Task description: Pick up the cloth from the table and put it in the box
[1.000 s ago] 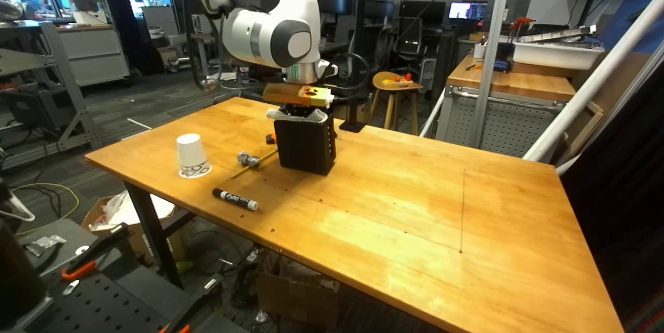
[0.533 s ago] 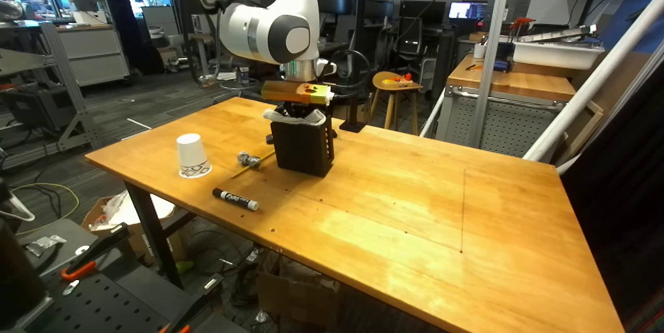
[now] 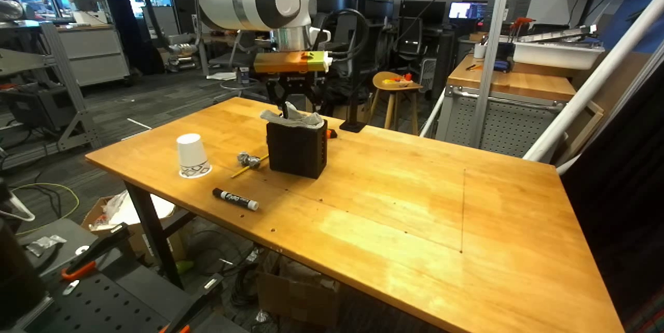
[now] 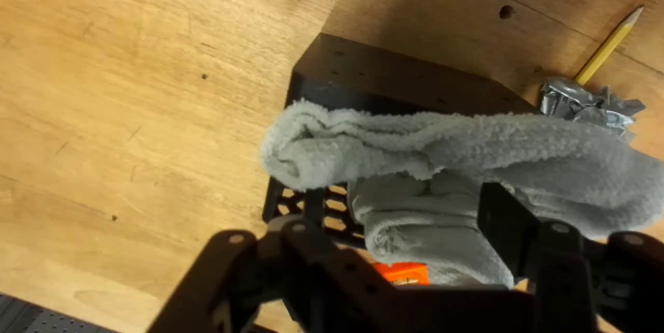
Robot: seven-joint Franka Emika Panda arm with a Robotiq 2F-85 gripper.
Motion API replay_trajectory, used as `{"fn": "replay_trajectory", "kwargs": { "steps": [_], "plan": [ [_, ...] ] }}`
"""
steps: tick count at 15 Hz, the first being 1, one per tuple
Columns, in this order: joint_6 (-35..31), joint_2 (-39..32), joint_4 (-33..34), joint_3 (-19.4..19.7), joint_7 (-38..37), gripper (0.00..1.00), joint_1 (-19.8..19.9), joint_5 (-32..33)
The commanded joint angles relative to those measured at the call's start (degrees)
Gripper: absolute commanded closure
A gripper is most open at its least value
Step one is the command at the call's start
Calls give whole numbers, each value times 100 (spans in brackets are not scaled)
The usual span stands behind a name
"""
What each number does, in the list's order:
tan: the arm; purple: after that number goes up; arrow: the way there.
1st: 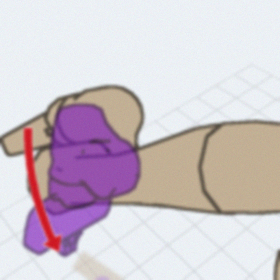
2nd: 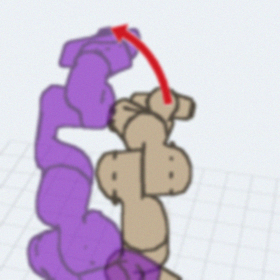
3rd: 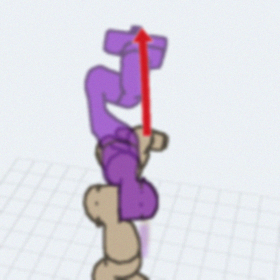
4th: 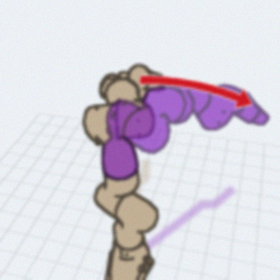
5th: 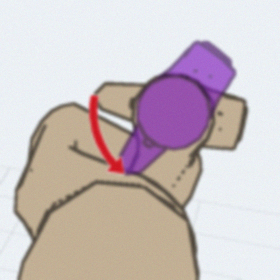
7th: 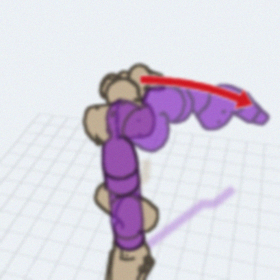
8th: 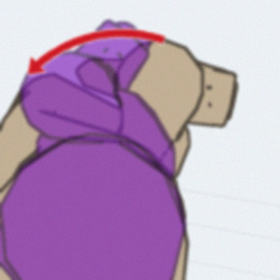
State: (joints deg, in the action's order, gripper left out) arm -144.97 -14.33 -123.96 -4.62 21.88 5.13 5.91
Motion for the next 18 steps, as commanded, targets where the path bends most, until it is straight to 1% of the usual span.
{"fn": "replay_trajectory", "kwargs": {
  "steps": [1, 2, 3, 4, 5, 9, 10, 14, 15, 18],
  "plan": [
    [95, 684, -378, 165, -130, 20, -179, 261],
    [109, 783, -430, 184, -152, 36, -206, 323],
    [105, 853, -476, 204, -188, 37, -234, 412],
    [105, 918, -526, 213, -220, 43, -252, 477],
    [95, 964, -584, 221, -247, 52, -268, 522],
    [38, 1051, -830, 208, -270, 82, -323, 504],
    [31, 1047, -881, 195, -268, 91, -343, 482],
    [42, 1055, -1025, 127, -230, 99, -451, 348],
    [57, 1059, -1043, 112, -225, 95, -482, 325],
    [145, 1121, -1044, 52, -174, 93, -575, 242]
  ]
}}
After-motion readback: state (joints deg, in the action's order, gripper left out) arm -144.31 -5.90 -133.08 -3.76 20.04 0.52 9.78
